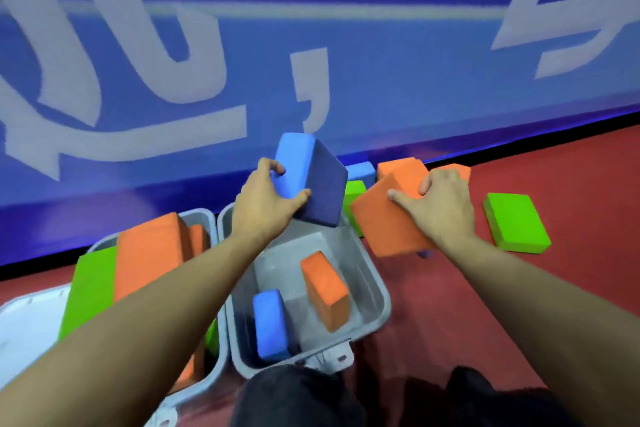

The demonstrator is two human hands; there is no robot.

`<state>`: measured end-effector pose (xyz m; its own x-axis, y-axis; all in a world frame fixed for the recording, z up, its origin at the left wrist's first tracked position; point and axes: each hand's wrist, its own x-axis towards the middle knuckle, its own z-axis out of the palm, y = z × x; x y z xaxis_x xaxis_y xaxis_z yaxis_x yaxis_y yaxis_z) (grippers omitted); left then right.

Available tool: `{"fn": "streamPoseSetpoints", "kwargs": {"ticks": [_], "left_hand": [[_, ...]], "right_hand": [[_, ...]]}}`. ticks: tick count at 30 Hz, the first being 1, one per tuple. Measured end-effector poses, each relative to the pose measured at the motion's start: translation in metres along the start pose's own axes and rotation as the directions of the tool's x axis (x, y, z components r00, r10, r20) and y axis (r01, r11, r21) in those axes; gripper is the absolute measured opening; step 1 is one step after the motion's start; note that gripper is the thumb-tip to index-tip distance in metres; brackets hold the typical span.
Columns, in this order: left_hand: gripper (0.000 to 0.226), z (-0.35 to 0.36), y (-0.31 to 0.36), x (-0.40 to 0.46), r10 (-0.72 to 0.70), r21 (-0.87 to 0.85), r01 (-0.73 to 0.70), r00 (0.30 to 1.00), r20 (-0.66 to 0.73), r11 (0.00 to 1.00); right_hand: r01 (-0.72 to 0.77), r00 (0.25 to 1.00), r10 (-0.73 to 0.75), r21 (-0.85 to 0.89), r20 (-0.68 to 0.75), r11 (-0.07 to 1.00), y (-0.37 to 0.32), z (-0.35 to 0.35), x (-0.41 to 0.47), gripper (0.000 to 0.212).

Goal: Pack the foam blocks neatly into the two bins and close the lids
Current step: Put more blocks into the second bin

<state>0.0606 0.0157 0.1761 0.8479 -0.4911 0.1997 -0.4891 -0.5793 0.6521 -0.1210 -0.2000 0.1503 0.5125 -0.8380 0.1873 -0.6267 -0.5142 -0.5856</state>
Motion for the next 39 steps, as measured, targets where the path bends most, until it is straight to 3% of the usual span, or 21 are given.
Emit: {"fn": "streamPoseSetpoints", "kwargs": {"ticks": [4,11,19,29,36,39], "left_hand": [[0.054,-0.02,-0.07,-0.005,-0.11,0.055,0.112,0.993,-0.034,0.992],[0.056,-0.006,-0.157,-0.003,-0.307,-0.005,0.309,0.946,-0.099,0.951],[0.056,0.02,-0.192,-0.007,-0.337,0.079,0.34,0.94,-0.046,0.937],[0.054,0.036,-0.202,-0.012,-0.373,0.084,0.373,0.928,-0.012,0.924],[0.056,0.063,-0.22,-0.004,-0.43,0.105,0.427,0.903,0.01,0.898],[0.056,0.08,-0.233,-0.002,-0.472,0.13,0.465,0.881,0.027,0.876]], "right_hand": [[-0.022,0.999,0.018,0.078,0.051,0.997,-0.043,0.049,-0.02,0.056],[0.021,0.968,-0.034,0.051,0.247,0.998,-0.076,0.138,-0.048,0.063],[0.013,0.948,-0.027,0.046,0.318,0.999,-0.097,0.18,-0.062,0.064],[0.203,0.969,-0.21,0.069,0.129,0.977,-0.11,0.175,-0.043,0.057],[0.305,0.952,-0.306,0.136,-0.01,0.943,-0.108,0.223,-0.015,0.052],[0.342,0.938,-0.346,0.097,0.022,0.935,-0.098,0.252,0.004,0.051]]}}
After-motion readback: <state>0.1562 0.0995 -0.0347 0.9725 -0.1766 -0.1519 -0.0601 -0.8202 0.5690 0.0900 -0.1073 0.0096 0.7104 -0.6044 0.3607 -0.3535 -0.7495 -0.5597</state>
